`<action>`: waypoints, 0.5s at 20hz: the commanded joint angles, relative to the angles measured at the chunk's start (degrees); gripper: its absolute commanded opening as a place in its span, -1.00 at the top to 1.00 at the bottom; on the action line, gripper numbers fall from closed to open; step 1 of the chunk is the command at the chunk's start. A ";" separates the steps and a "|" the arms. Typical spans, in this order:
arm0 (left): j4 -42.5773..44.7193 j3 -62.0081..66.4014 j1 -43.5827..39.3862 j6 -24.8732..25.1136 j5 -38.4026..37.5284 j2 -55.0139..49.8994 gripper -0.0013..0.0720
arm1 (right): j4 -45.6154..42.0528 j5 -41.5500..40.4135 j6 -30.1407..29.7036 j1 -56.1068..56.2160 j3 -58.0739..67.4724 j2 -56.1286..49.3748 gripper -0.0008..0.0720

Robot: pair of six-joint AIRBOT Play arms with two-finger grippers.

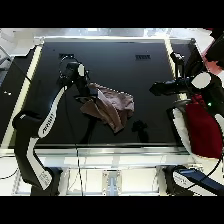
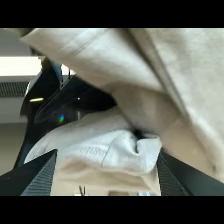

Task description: Fold the shirts.

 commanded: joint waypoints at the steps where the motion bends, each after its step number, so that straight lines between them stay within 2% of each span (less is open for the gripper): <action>1: -0.66 -0.02 -0.96 0.20 0.57 -1.11 -0.63 | 0.02 -0.57 0.02 0.02 0.02 -0.04 -0.03; 2: -0.79 -0.02 -1.38 0.22 0.50 -1.46 0.32 | 0.00 -0.57 0.04 0.02 0.02 -0.04 -0.02; 3: -0.85 -0.02 -1.62 0.39 0.61 -1.73 0.88 | 0.00 -0.57 0.02 0.02 0.02 -0.04 -0.03; 7: -0.81 0.00 -1.97 5.14 -0.33 -1.86 0.92 | 0.39 -3.52 0.09 0.15 -0.11 -1.33 -0.02; 10: 0.11 0.00 -1.11 5.20 -3.80 -1.77 0.92 | 2.51 -9.94 1.38 2.93 -0.85 -7.43 -0.03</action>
